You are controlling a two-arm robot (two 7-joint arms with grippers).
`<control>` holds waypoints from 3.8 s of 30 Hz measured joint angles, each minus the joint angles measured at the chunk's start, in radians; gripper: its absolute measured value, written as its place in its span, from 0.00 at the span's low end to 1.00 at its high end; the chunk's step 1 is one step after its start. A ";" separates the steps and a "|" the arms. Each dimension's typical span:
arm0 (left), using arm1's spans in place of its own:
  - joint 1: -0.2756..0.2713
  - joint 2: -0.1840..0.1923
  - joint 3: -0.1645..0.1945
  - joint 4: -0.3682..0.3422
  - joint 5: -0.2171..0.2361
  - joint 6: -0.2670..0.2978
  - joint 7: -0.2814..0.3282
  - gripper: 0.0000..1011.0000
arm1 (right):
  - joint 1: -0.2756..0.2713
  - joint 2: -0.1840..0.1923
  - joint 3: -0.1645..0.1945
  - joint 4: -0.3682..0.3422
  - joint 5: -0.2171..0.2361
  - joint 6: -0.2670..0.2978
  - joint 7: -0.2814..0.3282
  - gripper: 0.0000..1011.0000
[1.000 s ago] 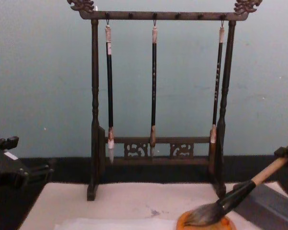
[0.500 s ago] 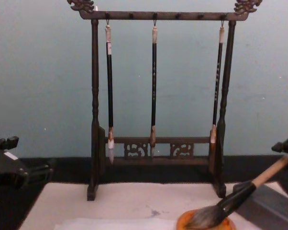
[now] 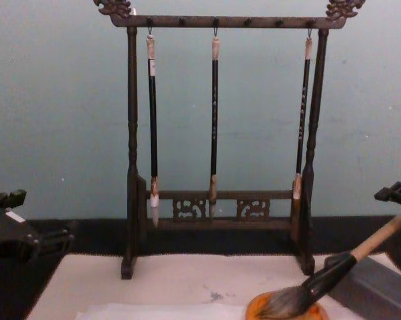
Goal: Pick up the brush from the inkstone, write on the paper, then place the brush back to its original position.
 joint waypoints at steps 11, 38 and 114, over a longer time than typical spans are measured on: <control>0.000 0.000 0.000 0.000 0.000 0.000 0.000 1.00 | 0.000 0.000 0.000 0.000 -0.001 0.000 0.000 0.99; 0.000 0.000 0.000 0.000 0.000 0.000 0.000 1.00 | -0.211 0.156 -0.125 -0.418 -0.502 -0.335 -0.296 0.99; 0.000 0.000 0.000 0.000 0.000 0.000 0.000 1.00 | -0.143 0.125 -0.302 -0.315 -1.014 -0.375 -0.112 0.99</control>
